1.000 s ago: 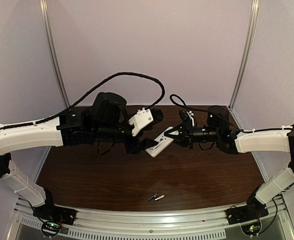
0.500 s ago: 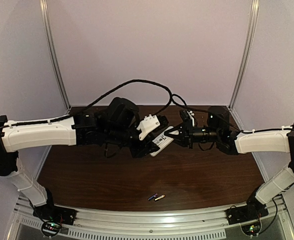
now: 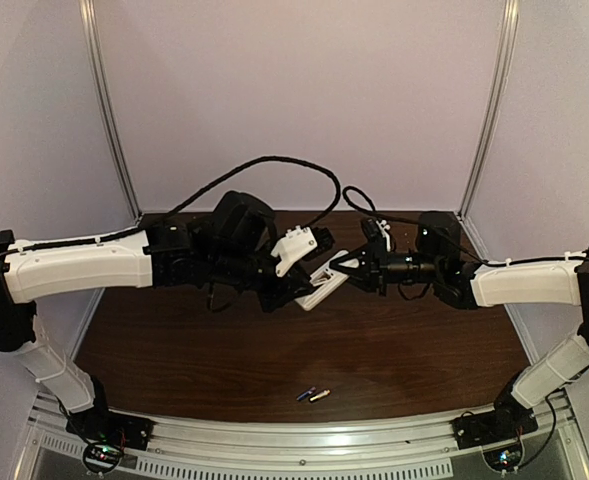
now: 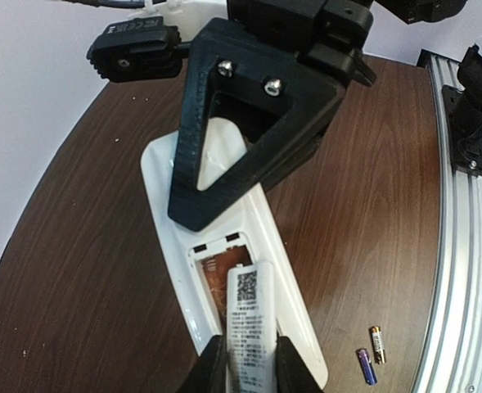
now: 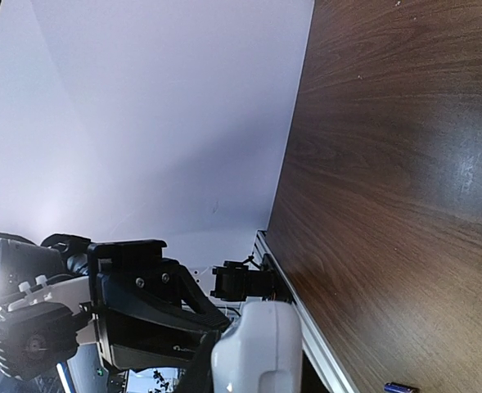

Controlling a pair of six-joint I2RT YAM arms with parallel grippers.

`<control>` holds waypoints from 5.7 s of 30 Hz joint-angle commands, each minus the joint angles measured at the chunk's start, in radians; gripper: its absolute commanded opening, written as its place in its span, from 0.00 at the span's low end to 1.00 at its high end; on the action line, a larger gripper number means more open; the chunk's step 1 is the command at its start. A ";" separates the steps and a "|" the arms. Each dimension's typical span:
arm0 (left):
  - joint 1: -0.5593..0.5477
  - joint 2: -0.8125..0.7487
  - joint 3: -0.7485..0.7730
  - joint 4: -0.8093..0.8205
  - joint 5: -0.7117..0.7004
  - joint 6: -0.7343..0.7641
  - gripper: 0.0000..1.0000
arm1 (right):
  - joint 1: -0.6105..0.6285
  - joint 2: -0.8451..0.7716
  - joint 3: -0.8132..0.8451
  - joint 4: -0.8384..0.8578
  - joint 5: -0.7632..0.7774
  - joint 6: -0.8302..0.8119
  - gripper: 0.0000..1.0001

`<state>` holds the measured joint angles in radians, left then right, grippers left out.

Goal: Load the batteries into the remote control
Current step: Place the battery cover at the center of the board, then pick up the battery from the center of the board.

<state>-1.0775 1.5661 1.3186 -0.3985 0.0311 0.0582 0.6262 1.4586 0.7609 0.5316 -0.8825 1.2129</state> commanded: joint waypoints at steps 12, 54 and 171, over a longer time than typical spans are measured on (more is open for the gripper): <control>0.059 -0.062 -0.027 0.053 0.064 -0.041 0.00 | -0.061 -0.040 -0.045 -0.017 -0.004 -0.074 0.00; 0.445 0.203 -0.471 0.370 0.441 -0.559 0.12 | -0.126 -0.303 -0.157 -0.248 -0.062 -0.397 0.00; -0.153 0.123 -0.096 0.042 -0.032 -0.411 0.00 | -0.182 -0.228 -0.330 -0.260 0.067 -0.256 0.00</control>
<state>-1.2469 1.7084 1.1645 -0.3885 -0.0372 -0.2935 0.4202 1.2179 0.4446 0.1902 -0.8478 0.9070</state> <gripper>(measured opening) 0.076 0.205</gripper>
